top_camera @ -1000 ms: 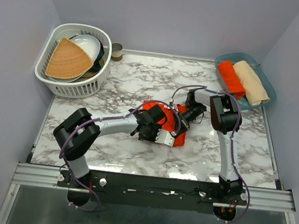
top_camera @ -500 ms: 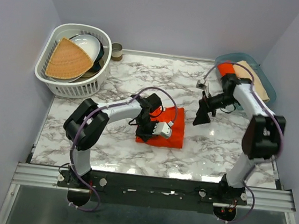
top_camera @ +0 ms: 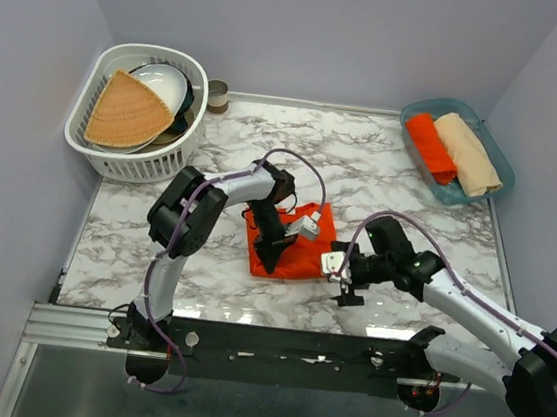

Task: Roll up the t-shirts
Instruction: Roll the T-shirt to the center of the board.

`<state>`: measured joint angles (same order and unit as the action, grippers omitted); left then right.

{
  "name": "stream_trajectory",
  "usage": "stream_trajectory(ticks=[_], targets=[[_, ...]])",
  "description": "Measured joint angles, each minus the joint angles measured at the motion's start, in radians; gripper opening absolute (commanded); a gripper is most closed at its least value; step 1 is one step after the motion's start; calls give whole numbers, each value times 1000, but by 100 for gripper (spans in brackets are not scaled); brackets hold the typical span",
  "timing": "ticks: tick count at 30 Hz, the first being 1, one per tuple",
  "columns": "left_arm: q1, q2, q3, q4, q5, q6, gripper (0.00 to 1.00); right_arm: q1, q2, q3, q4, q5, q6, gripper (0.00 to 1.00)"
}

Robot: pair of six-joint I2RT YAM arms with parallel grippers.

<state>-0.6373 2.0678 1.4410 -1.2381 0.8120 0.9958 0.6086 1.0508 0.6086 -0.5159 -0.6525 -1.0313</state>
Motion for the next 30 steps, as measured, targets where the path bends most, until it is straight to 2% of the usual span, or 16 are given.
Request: stream_trajectory(ticks=[7,12,16,17,20,21,23,24,27,30], targets=[[36,27,15,-71,60,42,0,93,87,-21,193,72,-14,100],[46,27,19,-85,92,69,0,113,179,-21,261,88,-19,99],[63,29,23,-97,125,98,0,127,229,-22,315,107,-38,93],[72,30,23,-98,134,112,0,132,236,-23,333,114,-39,90],[93,30,23,-100,160,150,0,139,270,-27,430,160,-39,70],[102,30,23,-100,171,167,0,139,281,-27,451,172,-35,58],[117,31,23,-100,187,195,0,139,310,-27,494,199,-45,47],[126,31,23,-100,194,205,0,138,325,-26,512,211,-46,38],[149,31,23,-100,209,224,0,139,354,-25,536,233,-43,29],[171,31,23,-100,219,226,0,139,358,0,512,241,-41,26]])
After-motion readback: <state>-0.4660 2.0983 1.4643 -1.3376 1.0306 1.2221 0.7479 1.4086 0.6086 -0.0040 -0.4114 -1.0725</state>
